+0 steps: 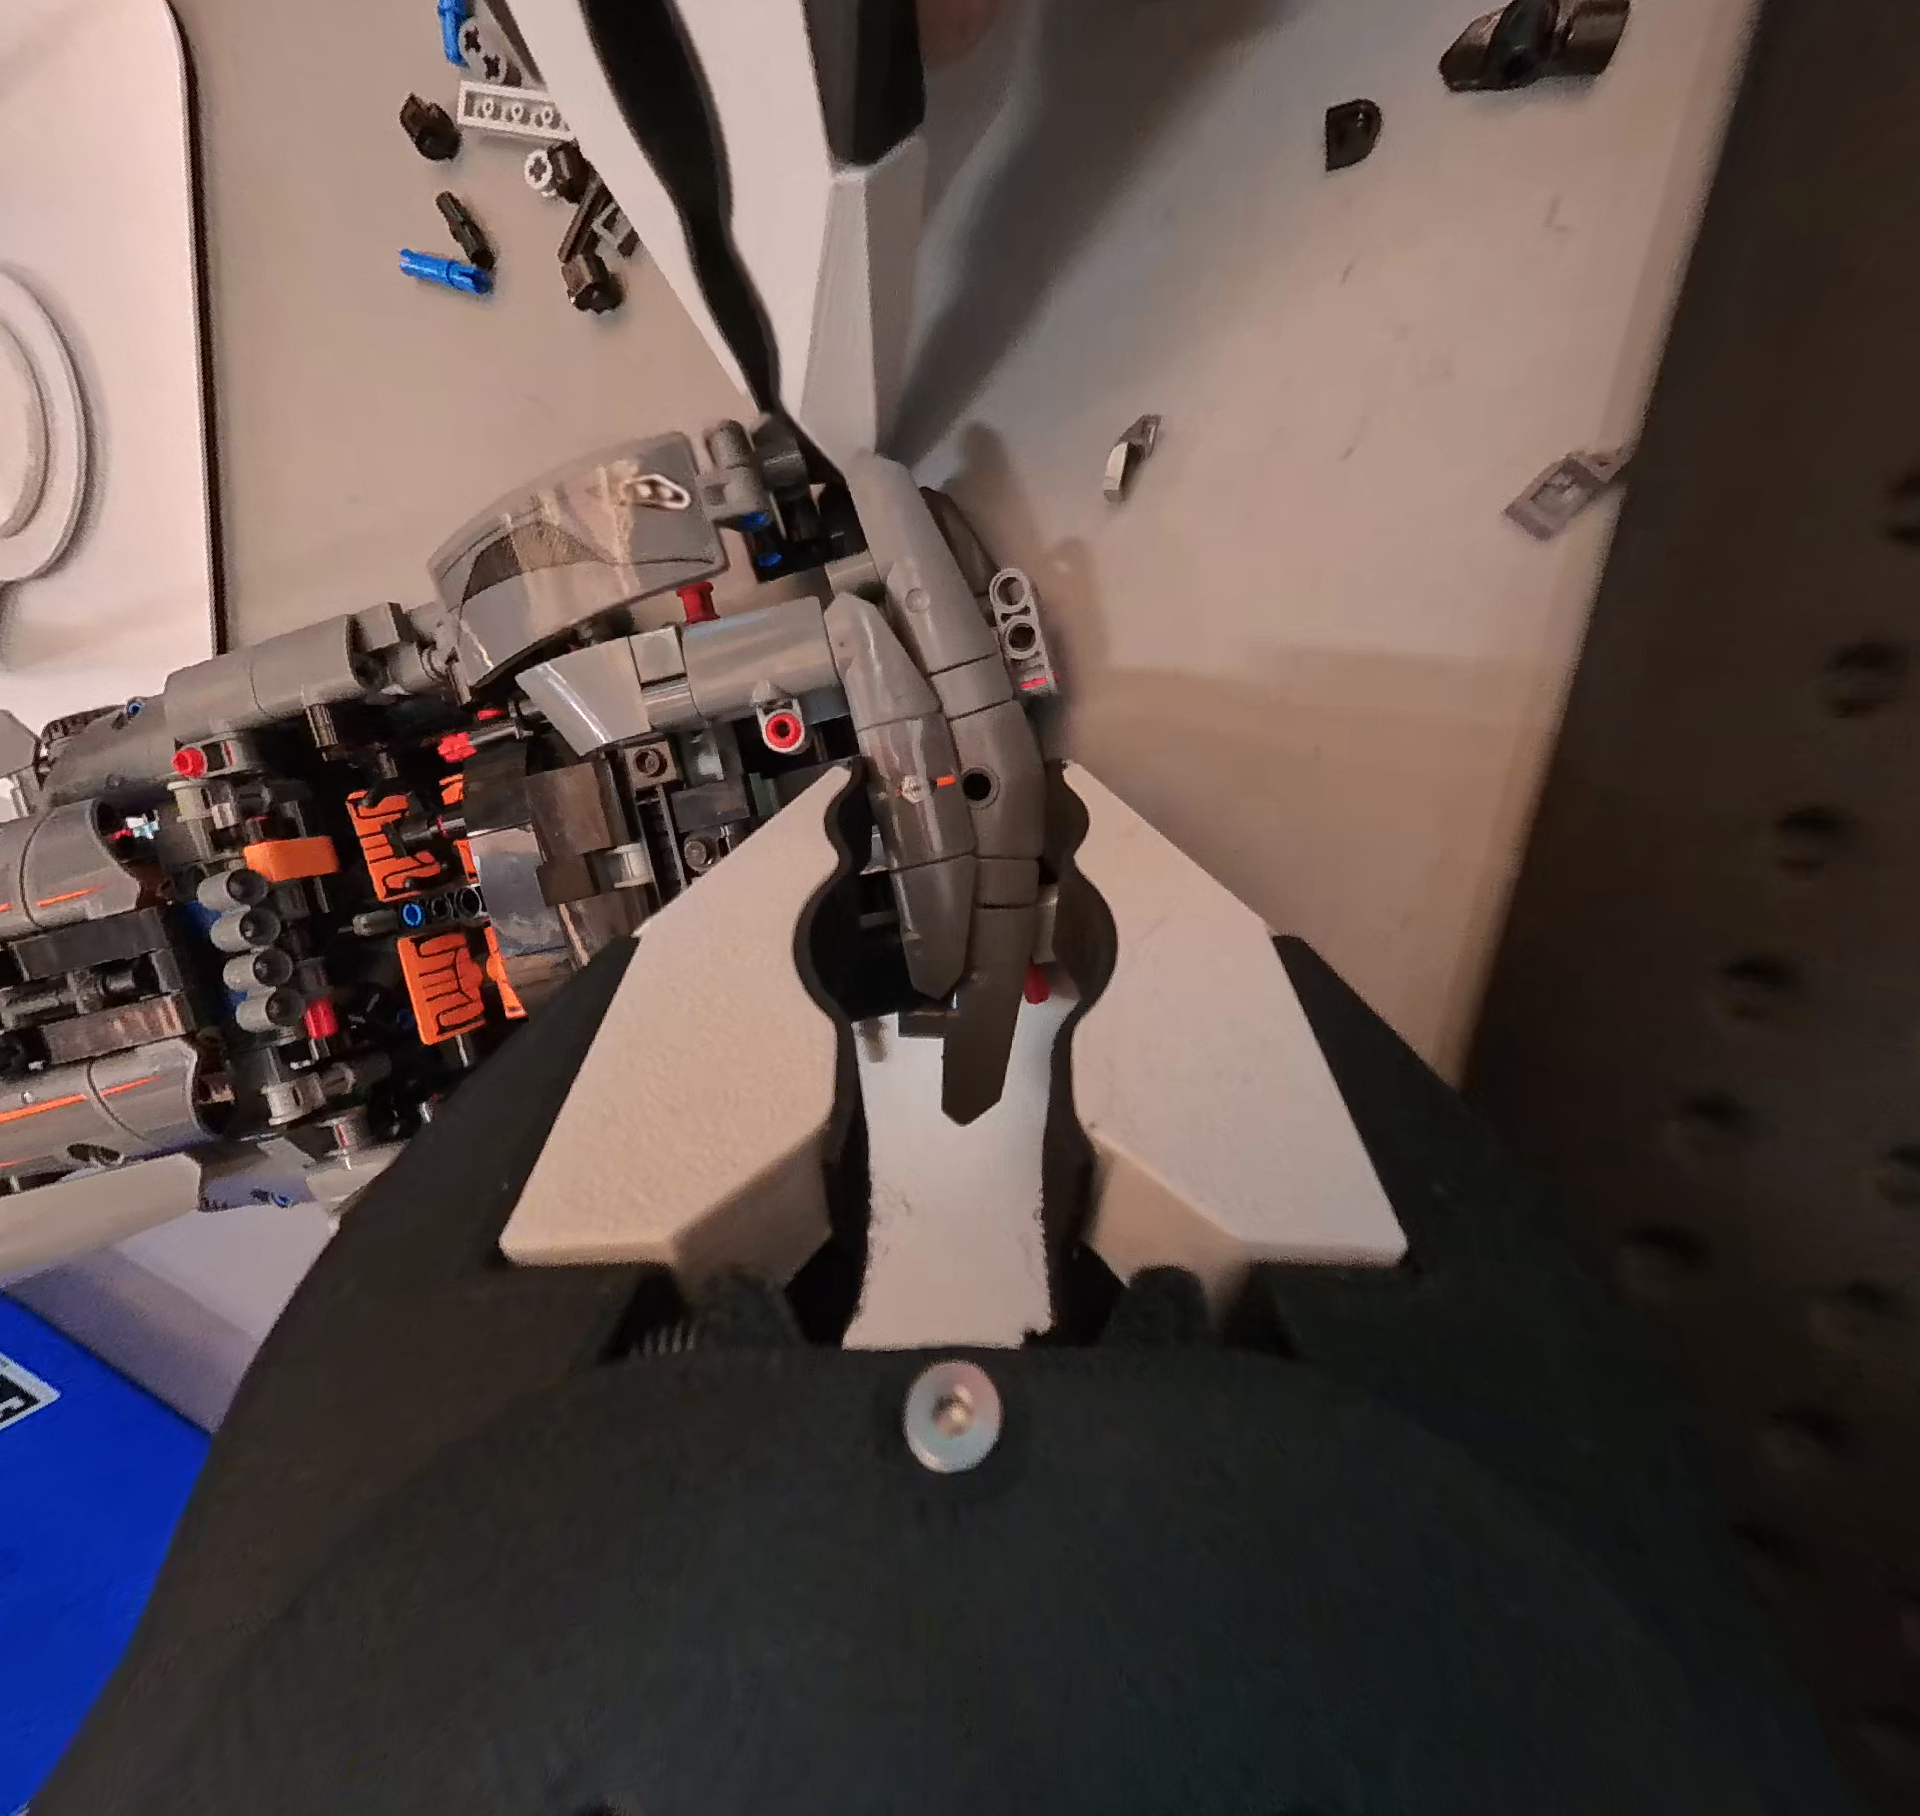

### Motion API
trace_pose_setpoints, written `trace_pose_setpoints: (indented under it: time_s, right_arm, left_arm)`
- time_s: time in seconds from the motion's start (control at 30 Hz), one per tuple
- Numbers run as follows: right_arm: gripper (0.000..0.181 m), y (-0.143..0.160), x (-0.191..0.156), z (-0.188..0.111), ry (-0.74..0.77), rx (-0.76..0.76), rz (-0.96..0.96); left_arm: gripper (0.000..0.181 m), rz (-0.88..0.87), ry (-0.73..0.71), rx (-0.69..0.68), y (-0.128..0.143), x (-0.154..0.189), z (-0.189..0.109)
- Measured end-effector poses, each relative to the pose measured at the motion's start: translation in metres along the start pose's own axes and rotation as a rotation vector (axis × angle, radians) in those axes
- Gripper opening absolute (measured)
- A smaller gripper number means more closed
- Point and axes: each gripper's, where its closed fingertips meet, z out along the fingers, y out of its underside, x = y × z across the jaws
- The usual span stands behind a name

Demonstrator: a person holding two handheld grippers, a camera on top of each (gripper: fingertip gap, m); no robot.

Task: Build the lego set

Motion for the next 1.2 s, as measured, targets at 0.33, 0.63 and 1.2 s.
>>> trace_pose_setpoints:
  time_s: [0.33, 0.63, 1.2]
  right_arm:
    - [0.009, 0.010, -0.003, -0.013, -0.075, -0.012, 0.015]
    - [0.011, 0.005, -0.019, -0.010, -0.119, -0.001, -0.045]
    - [0.025, -0.029, -0.061, 0.031, -0.078, 0.074, -0.362]
  left_arm:
    - [0.030, 0.002, 0.059, -0.050, 0.021, 0.014, -0.015]
    - [0.028, -0.073, 0.084, -0.091, 0.056, 0.017, -0.033]
    - [0.031, -0.079, -0.038, -0.056, 0.067, 0.015, -0.042]
